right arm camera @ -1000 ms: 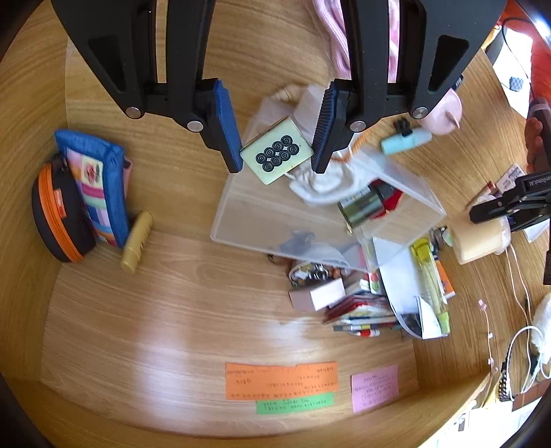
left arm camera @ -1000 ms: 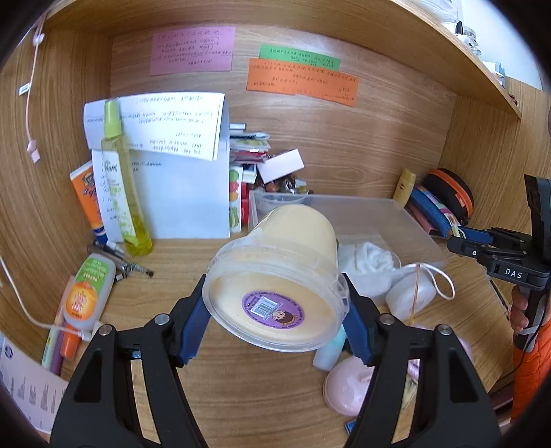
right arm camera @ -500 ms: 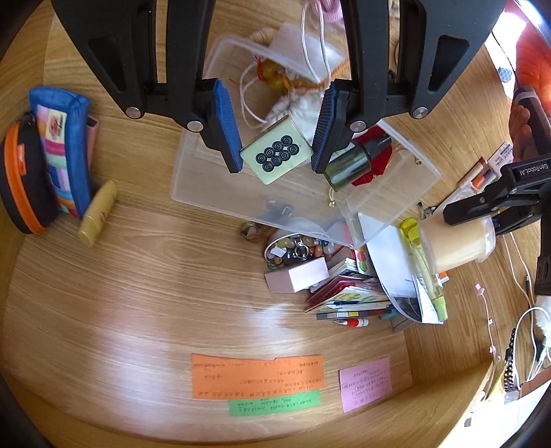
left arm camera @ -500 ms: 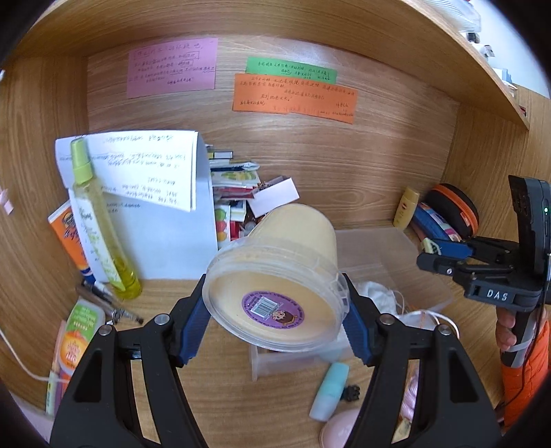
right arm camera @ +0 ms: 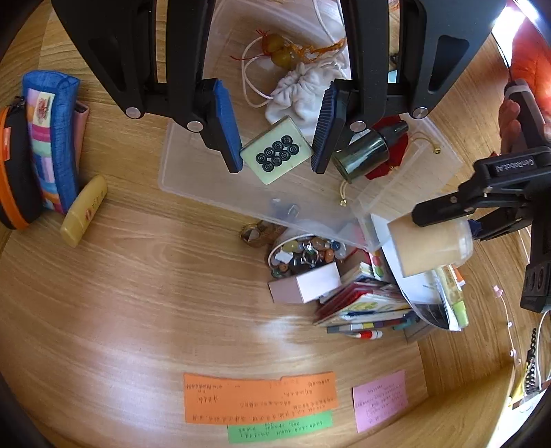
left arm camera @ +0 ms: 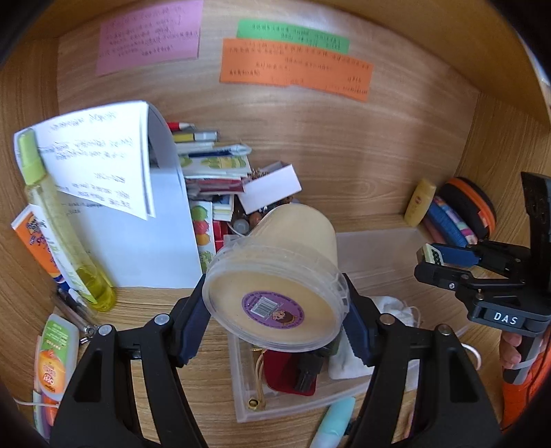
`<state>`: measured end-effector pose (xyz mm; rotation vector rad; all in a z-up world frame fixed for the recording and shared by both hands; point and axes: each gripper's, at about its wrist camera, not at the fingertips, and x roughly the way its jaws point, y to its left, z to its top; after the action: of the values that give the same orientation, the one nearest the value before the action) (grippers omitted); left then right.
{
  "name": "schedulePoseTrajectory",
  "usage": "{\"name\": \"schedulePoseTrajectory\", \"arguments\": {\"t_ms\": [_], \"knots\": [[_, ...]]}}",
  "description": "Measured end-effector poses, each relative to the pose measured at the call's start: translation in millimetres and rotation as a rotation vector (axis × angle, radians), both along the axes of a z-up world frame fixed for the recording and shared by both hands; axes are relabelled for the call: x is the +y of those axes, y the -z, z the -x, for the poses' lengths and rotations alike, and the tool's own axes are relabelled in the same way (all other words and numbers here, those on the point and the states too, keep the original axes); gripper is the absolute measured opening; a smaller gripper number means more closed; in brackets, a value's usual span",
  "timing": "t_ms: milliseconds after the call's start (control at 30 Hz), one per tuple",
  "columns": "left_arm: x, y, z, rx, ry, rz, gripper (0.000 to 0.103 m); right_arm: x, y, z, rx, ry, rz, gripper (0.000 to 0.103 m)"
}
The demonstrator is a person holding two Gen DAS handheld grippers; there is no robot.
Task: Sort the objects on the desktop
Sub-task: 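Carry the cream jar and domino tile over the clear box and release both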
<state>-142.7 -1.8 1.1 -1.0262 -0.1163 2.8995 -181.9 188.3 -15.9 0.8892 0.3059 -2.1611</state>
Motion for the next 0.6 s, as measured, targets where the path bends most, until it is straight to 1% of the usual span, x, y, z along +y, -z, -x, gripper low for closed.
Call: {"name": "schedulePoseTrajectory", "arguments": {"t_ms": [167,400,533,600], "knots": [[7,13,10,-0.037,0.014,0.02,0.068,-3,16,7,-0.043,-0.005,-0.022,0.038],[18,22,21,-0.078,0.048,0.054,0.068,-4,28,12,-0.073,-0.002,-0.051,0.038],[24,29,26,-0.102,0.052,0.09,0.068,-6,33,13,-0.064,0.012,-0.087,0.038],[27,31,27,-0.1,0.053,0.111,0.068,-7,35,13,-0.062,0.011,-0.098,0.038]]}}
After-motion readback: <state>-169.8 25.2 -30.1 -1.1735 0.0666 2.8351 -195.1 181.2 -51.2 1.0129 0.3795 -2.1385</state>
